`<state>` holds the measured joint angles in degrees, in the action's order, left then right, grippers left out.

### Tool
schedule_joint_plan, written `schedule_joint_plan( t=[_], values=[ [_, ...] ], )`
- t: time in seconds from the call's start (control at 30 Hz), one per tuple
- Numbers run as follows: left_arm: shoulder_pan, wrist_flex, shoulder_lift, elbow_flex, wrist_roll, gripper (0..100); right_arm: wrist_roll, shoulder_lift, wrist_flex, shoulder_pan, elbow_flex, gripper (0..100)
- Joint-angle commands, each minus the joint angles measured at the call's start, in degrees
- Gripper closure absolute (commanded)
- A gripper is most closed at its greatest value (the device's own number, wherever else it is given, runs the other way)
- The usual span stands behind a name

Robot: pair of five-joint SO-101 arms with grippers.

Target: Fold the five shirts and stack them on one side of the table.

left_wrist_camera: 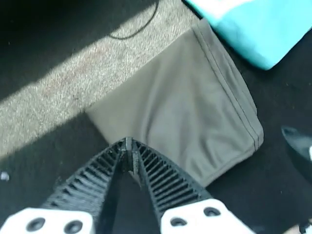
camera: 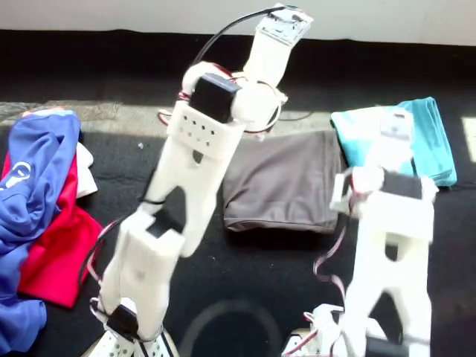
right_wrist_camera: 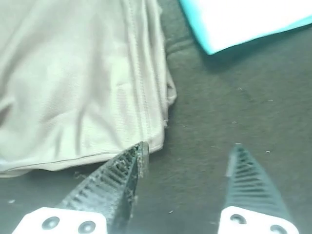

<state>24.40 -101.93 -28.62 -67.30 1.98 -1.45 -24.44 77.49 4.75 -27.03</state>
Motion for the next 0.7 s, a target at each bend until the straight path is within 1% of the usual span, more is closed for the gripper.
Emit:
schedule_joint_plan(
  t=[0.0,0.07,0.17,0.27,0.37,0.47,0.67],
  values=[
    [-4.09,-0.09,16.22,23.78,0.79,99,-1.85,10.68,3.3,-1.98,12.26,69.8],
    [-8.22,0.09,22.02,33.89,0.88,99,-3.69,16.22,4.18,-3.3,16.92,69.8],
    [-14.9,2.9,28.97,47.08,0.88,99,-7.82,23.87,3.91,-5.32,22.55,69.8],
    [-20.79,6.59,34.86,57.98,0.88,99,-10.46,31.16,3.82,-7.6,27.74,69.7],
    [-24.75,9.67,40.92,66.42,0.88,99,-12.66,38.55,3.82,-7.96,31.6,69.7],
    [-26.59,12.66,46.46,73.1,0.88,99,-12.75,45.23,3.82,-7.96,36.18,69.7],
    [-26.68,17.58,54.02,82.86,0.88,99,-13.1,56.13,3.82,-8.04,43.56,69.7]
  ],
)
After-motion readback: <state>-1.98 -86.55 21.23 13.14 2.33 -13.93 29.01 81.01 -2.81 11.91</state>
